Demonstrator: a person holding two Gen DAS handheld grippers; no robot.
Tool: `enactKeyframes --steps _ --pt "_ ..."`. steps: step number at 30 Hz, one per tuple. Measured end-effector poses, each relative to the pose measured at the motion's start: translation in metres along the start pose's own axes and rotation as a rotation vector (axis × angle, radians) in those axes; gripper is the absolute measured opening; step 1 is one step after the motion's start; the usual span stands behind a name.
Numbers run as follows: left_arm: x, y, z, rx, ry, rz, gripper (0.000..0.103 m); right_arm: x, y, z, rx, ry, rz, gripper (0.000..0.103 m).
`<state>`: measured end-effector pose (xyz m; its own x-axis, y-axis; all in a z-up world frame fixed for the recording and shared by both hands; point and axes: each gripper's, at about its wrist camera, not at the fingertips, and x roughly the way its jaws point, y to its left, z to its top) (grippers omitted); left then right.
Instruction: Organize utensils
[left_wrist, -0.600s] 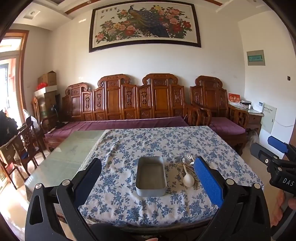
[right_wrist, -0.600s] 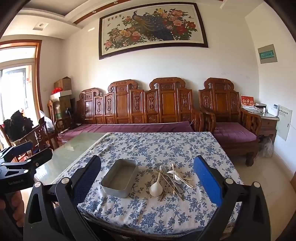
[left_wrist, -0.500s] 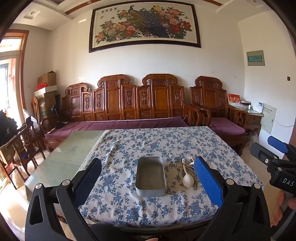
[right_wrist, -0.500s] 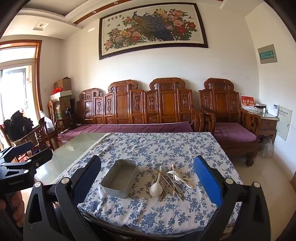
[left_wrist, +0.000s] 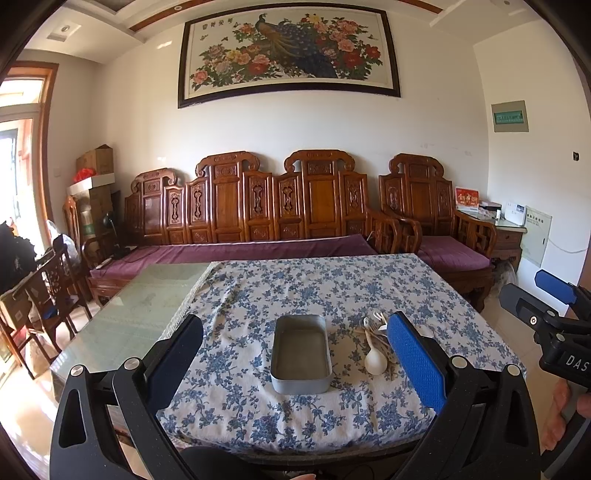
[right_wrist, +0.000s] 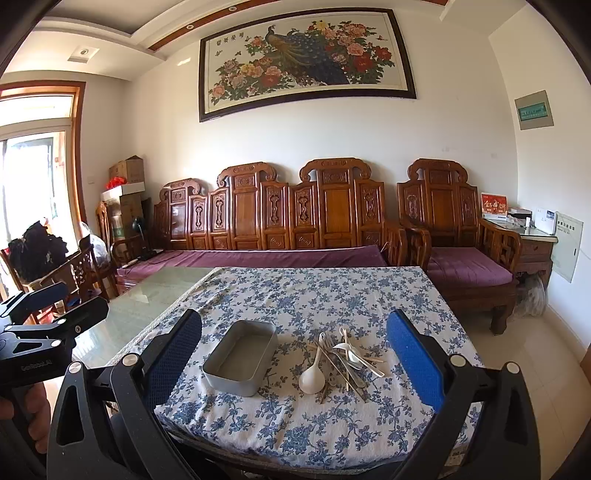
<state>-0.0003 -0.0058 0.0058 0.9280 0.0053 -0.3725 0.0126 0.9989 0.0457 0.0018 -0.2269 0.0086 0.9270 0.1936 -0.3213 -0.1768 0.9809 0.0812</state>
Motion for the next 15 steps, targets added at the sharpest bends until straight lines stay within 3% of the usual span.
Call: enactKeyframes --steps 15 --pt "-0.011 0.002 0.006 -0.008 -0.029 -0.001 0.097 0.002 0.000 -0.002 -0.001 0.001 0.003 0.101"
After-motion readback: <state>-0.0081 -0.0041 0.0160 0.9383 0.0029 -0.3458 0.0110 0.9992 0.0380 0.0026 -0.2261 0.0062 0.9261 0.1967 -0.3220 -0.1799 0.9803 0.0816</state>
